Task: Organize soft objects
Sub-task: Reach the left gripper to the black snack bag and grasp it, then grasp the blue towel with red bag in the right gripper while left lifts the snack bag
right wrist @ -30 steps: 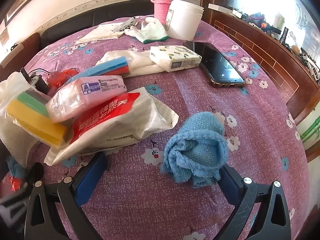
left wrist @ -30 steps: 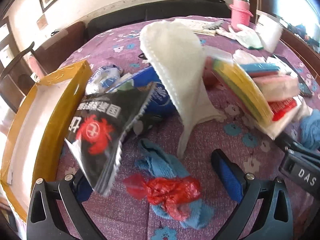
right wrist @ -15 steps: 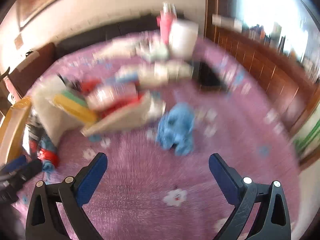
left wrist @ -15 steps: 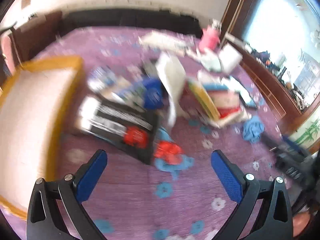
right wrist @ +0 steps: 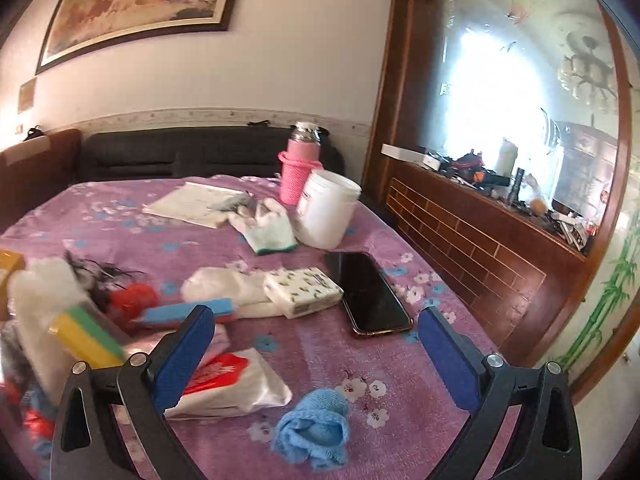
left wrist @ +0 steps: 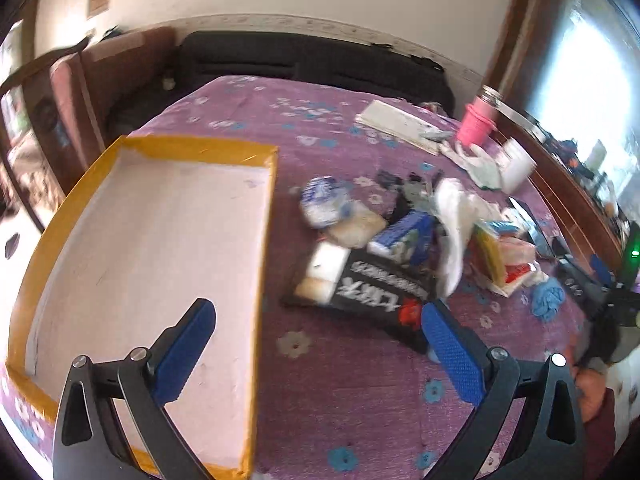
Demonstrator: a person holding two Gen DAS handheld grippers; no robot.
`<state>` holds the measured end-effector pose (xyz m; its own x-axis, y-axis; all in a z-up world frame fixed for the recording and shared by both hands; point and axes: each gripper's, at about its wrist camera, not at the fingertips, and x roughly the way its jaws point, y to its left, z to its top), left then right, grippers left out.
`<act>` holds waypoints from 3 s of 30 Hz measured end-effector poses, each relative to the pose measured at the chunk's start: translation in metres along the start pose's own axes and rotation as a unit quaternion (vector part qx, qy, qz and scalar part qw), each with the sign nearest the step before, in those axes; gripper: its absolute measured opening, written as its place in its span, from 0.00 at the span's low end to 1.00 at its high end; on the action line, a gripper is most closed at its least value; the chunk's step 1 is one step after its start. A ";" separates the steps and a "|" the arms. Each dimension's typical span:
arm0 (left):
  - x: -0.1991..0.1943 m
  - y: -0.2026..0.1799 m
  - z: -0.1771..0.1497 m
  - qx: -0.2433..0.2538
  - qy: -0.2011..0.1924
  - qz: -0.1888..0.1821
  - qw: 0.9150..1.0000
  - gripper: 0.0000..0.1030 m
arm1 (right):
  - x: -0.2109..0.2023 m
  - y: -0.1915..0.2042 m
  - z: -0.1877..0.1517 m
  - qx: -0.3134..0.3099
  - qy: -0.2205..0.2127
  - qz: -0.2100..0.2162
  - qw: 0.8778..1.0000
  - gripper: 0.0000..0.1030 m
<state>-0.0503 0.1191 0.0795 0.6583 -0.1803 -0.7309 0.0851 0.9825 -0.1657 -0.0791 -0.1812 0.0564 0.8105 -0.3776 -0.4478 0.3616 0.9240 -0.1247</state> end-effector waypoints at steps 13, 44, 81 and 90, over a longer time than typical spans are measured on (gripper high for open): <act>0.073 -0.034 0.018 -0.040 0.084 0.006 0.996 0.94 | 0.006 -0.008 -0.006 0.015 0.026 0.039 0.999 0.99; 0.093 -0.053 0.018 -0.028 0.075 0.043 0.996 0.86 | 0.014 -0.003 -0.010 0.008 0.050 0.049 0.998 0.99; 0.071 -0.044 -0.019 -0.009 0.118 -0.080 0.990 0.70 | -0.069 0.094 -0.054 -0.167 0.172 0.377 0.895 0.99; 0.046 -0.025 -0.027 -0.040 0.104 -0.140 0.984 0.41 | -0.060 0.122 -0.060 -0.182 0.199 0.381 0.884 0.80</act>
<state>-0.0423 0.0848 0.0325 0.4496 -0.4564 -0.7678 0.1762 0.8880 -0.4247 -0.1108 -0.0422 0.0149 0.5028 0.3477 -0.7914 -0.4507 0.8867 0.1033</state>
